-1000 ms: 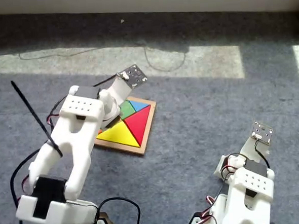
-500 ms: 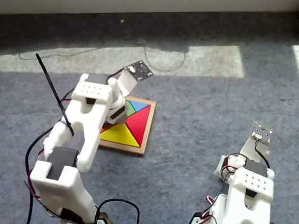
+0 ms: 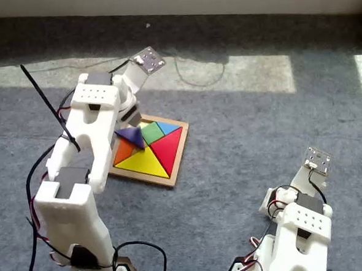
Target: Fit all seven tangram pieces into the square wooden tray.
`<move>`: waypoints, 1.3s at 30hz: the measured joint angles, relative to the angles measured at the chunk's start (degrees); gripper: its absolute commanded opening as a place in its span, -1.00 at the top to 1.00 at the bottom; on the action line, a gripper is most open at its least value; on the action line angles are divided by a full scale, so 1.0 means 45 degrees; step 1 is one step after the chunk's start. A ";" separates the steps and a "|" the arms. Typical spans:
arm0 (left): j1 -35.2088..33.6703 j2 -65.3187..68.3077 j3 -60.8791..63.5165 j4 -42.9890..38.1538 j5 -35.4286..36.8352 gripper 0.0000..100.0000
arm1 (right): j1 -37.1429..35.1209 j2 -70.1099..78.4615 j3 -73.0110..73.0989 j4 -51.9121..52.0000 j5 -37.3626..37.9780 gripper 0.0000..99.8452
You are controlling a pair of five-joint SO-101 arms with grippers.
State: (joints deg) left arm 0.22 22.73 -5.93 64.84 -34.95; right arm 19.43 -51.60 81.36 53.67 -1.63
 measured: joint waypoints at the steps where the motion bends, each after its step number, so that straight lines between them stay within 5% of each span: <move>1: -0.0098 0.0020 -0.0117 0.0000 0.0000 0.55 | 0.0000 0.0000 0.0000 0.0000 0.0000 0.99; 19: -0.0547 -0.0352 -0.0274 0.2774 -0.0840 0.54 | 0.0000 0.0000 0.0000 0.0000 0.0000 0.99; 30: -0.0391 0.0313 -0.0274 0.3360 -0.2716 0.54 | 0.0000 0.0000 0.0000 0.0000 0.0000 0.99; 39: 0.0234 0.1172 -0.0508 0.3009 -0.1993 0.54 | 0.0000 0.0000 0.0000 0.0000 0.0000 0.99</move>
State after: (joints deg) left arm 1.27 28.00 -8.22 78.37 -43.91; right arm 19.43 -51.60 81.36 53.67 -1.63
